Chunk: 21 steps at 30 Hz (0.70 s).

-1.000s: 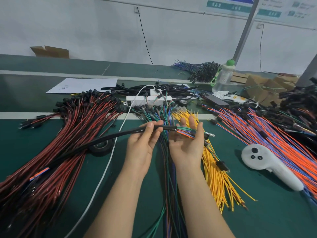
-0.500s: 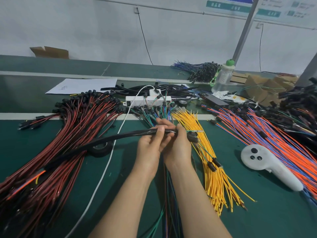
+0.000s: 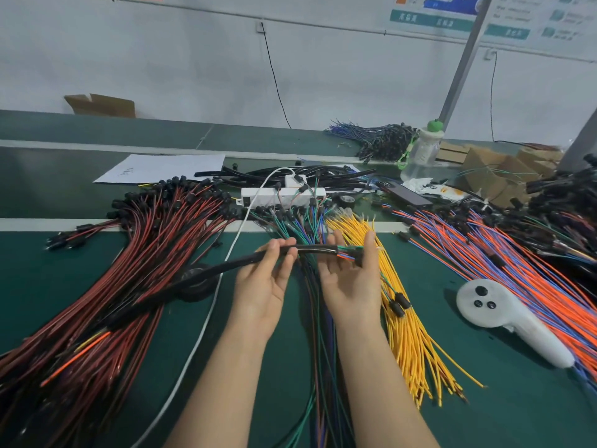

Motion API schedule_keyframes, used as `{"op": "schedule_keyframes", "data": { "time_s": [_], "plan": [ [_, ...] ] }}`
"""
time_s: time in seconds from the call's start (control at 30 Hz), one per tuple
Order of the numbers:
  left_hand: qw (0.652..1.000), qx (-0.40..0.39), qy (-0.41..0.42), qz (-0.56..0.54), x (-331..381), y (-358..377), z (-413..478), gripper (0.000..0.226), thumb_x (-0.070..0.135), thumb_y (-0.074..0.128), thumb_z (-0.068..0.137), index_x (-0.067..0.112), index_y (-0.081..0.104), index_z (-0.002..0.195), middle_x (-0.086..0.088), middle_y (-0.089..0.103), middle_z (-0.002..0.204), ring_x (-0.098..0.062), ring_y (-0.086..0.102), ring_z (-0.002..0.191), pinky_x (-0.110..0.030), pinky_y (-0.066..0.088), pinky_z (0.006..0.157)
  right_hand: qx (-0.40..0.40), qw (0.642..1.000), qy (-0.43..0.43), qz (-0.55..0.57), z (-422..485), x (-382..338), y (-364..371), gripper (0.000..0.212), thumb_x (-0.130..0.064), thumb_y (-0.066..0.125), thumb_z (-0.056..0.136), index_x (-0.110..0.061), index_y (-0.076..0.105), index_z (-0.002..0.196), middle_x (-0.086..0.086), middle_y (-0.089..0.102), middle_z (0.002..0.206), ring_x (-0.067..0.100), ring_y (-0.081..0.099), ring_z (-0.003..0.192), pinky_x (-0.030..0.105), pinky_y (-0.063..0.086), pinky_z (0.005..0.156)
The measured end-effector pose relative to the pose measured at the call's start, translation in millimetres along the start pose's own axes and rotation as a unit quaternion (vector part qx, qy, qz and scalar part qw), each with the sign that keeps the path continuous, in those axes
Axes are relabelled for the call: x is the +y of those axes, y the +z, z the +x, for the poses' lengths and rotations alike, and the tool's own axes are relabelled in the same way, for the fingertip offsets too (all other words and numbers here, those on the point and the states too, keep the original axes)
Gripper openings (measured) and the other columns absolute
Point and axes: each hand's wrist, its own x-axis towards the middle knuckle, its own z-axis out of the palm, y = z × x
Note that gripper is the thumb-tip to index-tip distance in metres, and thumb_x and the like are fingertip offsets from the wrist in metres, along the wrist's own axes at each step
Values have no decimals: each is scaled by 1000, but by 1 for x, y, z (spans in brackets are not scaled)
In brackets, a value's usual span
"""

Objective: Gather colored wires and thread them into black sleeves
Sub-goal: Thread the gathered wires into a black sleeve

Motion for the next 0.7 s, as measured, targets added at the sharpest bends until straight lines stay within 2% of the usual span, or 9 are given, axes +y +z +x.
{"op": "schedule_keyframes", "data": {
  "time_s": [0.1, 0.17, 0.23, 0.37, 0.47, 0.53, 0.6, 0.63, 0.7],
  "plan": [
    [1000, 0, 14, 15, -4, -1, 1, 19, 8, 49, 95, 2, 63, 84, -6, 72, 83, -8, 69, 70, -12, 52, 61, -2, 1000, -22, -5, 2, -6, 0, 33, -35, 54, 95, -9, 56, 116, 7, 69, 89, 16, 65, 83, 29, 51, 87],
    [999, -2, 23, 38, -9, -1, 2, 18, 8, 49, 95, 3, 63, 85, -5, 73, 84, -8, 69, 70, -12, 53, 61, 0, 1000, -24, -6, 9, -8, -4, 19, -26, 46, 100, -11, 57, 96, 4, 71, 75, 14, 67, 73, 27, 52, 78],
    [998, -12, 26, 56, -13, -2, 2, 18, 9, 49, 95, 3, 63, 86, -5, 74, 85, -8, 69, 71, -13, 53, 63, 15, 999, -33, -35, 14, -4, -5, 24, -22, 41, 102, -9, 56, 88, 5, 71, 71, 16, 67, 73, 28, 52, 76],
    [998, -18, 14, 55, -16, -3, 2, 20, 12, 47, 97, 2, 62, 90, -7, 73, 90, -9, 70, 75, -13, 53, 66, -18, 994, -50, -96, 11, 3, -2, 38, -23, 34, 104, 0, 59, 87, 10, 72, 78, 21, 69, 87, 31, 54, 76],
    [989, -30, -59, 134, -4, -3, -4, 25, 19, 46, 98, 1, 63, 91, -12, 72, 94, -9, 71, 74, -13, 53, 62, -11, 995, -17, -94, 11, 1, 0, 29, -22, 36, 103, 3, 50, 110, 15, 71, 83, 24, 70, 86, 31, 58, 67],
    [944, -80, -157, 278, 11, -2, -13, 28, 27, 47, 97, 3, 61, 93, -12, 74, 86, -10, 70, 66, -14, 52, 55, -1, 998, -17, -65, 11, -8, 0, 22, -20, 38, 103, -1, 47, 110, 14, 70, 76, 25, 70, 78, 31, 60, 61],
    [870, -134, -168, 444, 28, 5, -24, 27, 33, 51, 95, 6, 58, 93, -7, 73, 73, -8, 66, 56, -17, 51, 50, 12, 999, -26, -23, 11, -22, 1, 22, -20, 39, 103, 0, 47, 104, 13, 69, 68, 25, 69, 74, 32, 60, 58],
    [830, -149, -110, 525, 35, 12, -26, 25, 34, 54, 94, 9, 60, 92, -1, 73, 70, -6, 65, 56, -19, 52, 53, 20, 999, -30, -7, 10, -30, 3, 22, -20, 39, 103, 0, 48, 100, 12, 67, 64, 25, 69, 72, 33, 60, 58],
    [726, -160, 104, 661, 47, 31, -25, 18, 36, 58, 90, 19, 64, 93, 10, 72, 82, -2, 65, 76, -24, 52, 74, 21, 999, -31, -9, 8, -45, 12, 23, -20, 40, 103, -1, 47, 90, 9, 65, 57, 23, 69, 67, 36, 60, 64]
  ]
}}
